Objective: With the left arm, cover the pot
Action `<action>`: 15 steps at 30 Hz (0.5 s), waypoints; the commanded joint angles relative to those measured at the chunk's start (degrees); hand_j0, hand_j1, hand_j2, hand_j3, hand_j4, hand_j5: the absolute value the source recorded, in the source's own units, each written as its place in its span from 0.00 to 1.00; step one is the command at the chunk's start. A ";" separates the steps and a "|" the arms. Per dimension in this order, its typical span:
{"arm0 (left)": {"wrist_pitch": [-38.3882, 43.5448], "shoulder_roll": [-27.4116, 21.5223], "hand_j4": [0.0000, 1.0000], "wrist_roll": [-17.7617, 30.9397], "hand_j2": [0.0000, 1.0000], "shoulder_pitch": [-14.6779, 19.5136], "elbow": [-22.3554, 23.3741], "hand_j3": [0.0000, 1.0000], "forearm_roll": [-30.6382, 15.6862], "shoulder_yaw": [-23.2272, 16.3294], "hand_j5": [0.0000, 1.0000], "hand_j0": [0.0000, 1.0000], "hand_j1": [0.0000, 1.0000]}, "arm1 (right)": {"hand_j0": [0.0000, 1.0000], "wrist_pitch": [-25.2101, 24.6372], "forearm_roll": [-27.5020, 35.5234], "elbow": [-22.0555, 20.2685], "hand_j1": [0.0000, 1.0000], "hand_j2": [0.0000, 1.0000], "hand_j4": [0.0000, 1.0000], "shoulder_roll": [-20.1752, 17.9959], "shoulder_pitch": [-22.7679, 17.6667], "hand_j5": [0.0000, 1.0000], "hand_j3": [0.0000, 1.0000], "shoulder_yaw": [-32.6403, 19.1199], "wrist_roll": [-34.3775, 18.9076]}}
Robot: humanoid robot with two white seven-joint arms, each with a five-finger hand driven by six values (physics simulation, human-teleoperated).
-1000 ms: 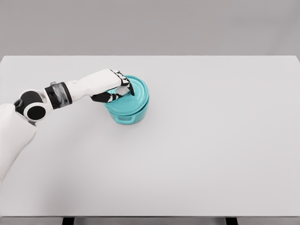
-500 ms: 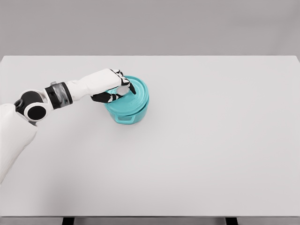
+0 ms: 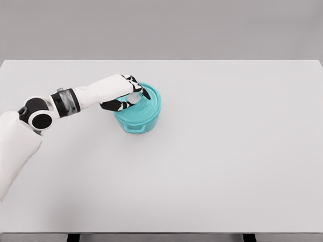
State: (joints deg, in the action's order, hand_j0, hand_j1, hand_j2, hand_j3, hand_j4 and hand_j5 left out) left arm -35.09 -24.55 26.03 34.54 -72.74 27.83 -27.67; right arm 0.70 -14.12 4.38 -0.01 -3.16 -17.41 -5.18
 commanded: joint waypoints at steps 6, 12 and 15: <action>0.09 0.03 0.69 0.34 0.69 0.09 0.32 0.69 -0.05 -0.02 0.69 0.69 0.69 | 1.00 0.00 -0.03 0.02 1.00 1.00 1.00 0.01 0.00 1.00 1.00 0.01 -0.01; 0.09 0.03 0.72 0.34 0.72 0.09 0.41 0.72 -0.05 -0.02 0.72 0.72 0.72 | 1.00 0.00 -0.03 0.02 1.00 1.00 1.00 0.01 0.00 1.00 1.00 0.01 -0.01; 0.09 0.03 0.73 0.34 0.73 0.09 0.32 0.73 -0.05 -0.02 0.73 0.73 0.73 | 1.00 0.00 -0.03 0.02 1.00 1.00 1.00 0.01 0.00 1.00 1.00 0.01 -0.01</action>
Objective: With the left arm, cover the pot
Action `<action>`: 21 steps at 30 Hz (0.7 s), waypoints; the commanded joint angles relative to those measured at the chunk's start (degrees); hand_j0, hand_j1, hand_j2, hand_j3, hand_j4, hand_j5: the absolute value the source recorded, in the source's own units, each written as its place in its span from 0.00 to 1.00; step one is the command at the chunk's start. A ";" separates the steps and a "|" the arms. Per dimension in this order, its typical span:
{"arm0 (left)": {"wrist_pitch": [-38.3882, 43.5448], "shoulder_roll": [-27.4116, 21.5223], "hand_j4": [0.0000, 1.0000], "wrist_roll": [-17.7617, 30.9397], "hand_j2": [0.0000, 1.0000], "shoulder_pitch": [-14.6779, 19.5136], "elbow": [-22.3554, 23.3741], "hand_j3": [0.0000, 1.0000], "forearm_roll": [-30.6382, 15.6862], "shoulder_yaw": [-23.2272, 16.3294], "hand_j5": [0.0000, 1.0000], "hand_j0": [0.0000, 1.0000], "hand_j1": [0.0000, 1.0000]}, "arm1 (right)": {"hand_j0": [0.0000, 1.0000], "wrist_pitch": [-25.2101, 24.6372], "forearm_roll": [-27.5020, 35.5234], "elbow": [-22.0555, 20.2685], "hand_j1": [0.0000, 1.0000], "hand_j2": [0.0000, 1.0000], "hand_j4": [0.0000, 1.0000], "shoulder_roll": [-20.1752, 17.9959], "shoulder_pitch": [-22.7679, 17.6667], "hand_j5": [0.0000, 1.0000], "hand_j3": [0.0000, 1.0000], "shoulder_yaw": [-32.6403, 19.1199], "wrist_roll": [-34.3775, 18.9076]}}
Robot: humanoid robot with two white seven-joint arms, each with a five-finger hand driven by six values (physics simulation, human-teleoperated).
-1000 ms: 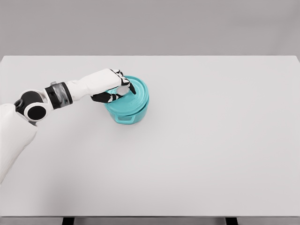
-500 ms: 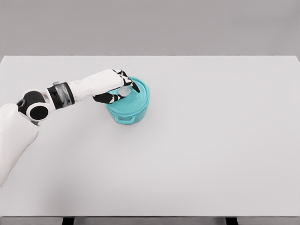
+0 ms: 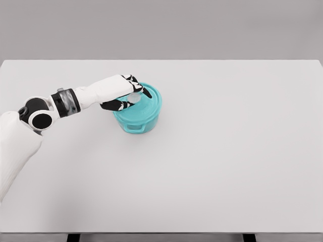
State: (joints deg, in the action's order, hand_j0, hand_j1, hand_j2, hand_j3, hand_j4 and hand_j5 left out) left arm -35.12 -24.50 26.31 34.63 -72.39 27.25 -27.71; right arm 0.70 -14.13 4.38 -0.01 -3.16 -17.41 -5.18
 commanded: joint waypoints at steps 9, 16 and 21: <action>0.12 -0.02 0.75 0.05 0.75 0.26 -0.03 0.75 0.52 0.03 0.75 0.75 0.75 | 1.00 0.00 -0.02 0.02 1.00 1.00 1.00 0.01 0.00 1.00 1.00 0.01 -0.01; 0.12 -0.11 0.76 0.05 0.76 0.26 -0.12 0.76 0.44 0.12 0.76 0.76 0.76 | 1.00 0.00 0.06 0.02 1.00 1.00 1.00 0.01 0.00 1.00 1.00 0.01 -0.01; 0.12 -0.64 0.80 0.14 0.80 0.44 -0.73 0.80 0.26 0.38 0.80 0.80 0.80 | 1.00 0.00 -0.02 0.02 1.00 1.00 1.00 0.01 0.00 1.00 1.00 0.01 -0.01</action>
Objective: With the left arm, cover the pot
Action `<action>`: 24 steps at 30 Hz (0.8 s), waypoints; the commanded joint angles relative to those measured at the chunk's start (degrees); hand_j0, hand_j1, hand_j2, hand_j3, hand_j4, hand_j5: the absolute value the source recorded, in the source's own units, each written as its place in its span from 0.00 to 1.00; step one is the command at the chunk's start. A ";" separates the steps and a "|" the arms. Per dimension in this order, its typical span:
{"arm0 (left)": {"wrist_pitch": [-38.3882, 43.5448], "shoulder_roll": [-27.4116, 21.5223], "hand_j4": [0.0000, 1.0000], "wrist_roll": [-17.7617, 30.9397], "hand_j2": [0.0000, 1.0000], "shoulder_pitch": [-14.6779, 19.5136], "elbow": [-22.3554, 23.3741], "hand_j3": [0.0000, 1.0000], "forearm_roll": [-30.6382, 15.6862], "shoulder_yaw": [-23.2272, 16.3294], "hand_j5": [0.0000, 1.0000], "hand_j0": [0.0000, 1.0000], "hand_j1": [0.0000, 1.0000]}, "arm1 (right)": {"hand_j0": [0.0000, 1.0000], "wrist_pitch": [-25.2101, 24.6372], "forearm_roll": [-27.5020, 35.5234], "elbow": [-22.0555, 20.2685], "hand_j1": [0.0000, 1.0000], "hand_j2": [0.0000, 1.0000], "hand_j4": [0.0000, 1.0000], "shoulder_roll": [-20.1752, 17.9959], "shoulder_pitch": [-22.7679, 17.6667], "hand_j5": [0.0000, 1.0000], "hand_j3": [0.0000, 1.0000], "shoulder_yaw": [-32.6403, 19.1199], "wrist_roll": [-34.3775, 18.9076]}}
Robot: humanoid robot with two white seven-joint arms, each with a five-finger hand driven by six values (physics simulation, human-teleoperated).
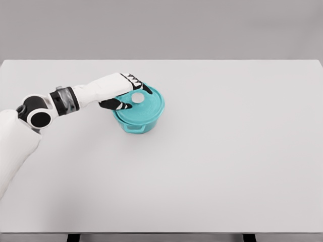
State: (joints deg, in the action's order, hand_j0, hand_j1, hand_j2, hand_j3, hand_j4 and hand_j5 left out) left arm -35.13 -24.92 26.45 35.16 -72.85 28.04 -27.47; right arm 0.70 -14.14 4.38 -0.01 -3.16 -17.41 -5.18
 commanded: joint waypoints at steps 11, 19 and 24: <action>0.13 -0.30 0.69 0.01 0.69 0.35 -0.36 0.69 -1.14 0.58 0.69 0.69 0.69 | 1.00 0.00 -0.01 0.02 1.00 1.00 1.00 0.01 0.00 1.00 1.00 0.01 -0.01; 0.13 -2.67 0.72 0.01 0.72 0.44 -0.71 0.72 -1.23 0.76 0.72 0.72 0.72 | 1.00 0.00 -0.01 0.02 1.00 1.00 1.00 0.01 0.00 1.00 1.00 0.01 -0.01; 0.13 -8.91 0.75 0.18 0.75 -0.26 -7.39 0.75 -2.11 2.25 0.75 0.75 0.75 | 1.00 0.00 -0.01 0.02 1.00 1.00 1.00 0.01 0.00 1.00 1.00 0.01 -0.01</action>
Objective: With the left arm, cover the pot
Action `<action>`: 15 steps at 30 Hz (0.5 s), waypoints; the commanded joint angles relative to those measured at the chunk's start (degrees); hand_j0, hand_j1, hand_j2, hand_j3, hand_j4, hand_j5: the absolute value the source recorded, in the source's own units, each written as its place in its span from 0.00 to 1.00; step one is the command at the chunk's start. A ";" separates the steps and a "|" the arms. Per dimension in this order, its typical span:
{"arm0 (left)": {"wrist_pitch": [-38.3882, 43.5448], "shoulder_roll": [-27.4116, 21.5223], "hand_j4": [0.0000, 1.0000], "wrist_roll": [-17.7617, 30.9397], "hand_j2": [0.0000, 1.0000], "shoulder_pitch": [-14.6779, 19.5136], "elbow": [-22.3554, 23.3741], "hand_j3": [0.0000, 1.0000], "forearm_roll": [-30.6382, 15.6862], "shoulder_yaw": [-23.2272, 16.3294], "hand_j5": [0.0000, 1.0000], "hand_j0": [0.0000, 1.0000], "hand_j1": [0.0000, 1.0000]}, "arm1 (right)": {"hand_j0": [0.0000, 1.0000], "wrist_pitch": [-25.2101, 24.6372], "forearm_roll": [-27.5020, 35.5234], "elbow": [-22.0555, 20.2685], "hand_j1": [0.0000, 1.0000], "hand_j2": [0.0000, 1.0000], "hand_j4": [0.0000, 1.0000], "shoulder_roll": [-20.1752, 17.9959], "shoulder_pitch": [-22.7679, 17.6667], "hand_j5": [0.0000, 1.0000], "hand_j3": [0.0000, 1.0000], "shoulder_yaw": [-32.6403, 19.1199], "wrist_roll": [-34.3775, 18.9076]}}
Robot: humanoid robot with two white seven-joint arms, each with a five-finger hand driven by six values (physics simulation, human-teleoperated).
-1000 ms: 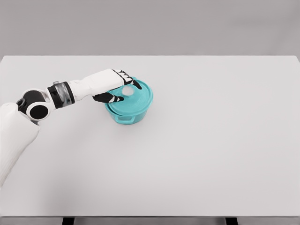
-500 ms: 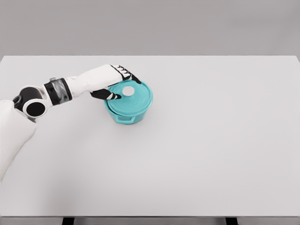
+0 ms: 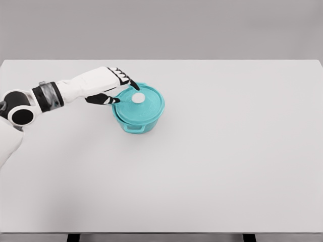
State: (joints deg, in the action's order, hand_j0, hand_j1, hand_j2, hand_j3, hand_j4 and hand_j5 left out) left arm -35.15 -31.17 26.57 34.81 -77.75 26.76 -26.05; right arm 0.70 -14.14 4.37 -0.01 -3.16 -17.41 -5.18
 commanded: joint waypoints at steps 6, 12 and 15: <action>0.15 -13.91 0.94 -0.03 0.94 -3.16 -3.72 0.94 -11.03 8.99 0.94 0.94 0.94 | 1.00 0.00 -0.01 0.02 1.00 1.00 1.00 0.01 0.00 1.00 1.00 0.01 -0.01; 0.15 -13.83 1.00 0.15 1.00 -9.14 1.72 1.00 -10.59 14.27 1.00 1.00 1.00 | 1.00 0.00 -0.01 0.02 1.00 1.00 1.00 0.01 0.00 1.00 1.00 0.01 -0.01; 0.15 -13.91 1.00 0.24 1.00 -9.84 1.99 1.00 -10.50 13.83 1.00 1.00 1.00 | 1.00 0.00 -0.01 0.02 1.00 1.00 1.00 0.01 0.00 1.00 1.00 0.01 -0.01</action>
State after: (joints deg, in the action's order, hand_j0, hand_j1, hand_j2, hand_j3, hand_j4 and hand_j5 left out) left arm -35.14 -44.79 26.78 24.70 -76.59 16.76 -12.48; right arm 0.70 -14.13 4.38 -0.01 -3.16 -17.41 -5.18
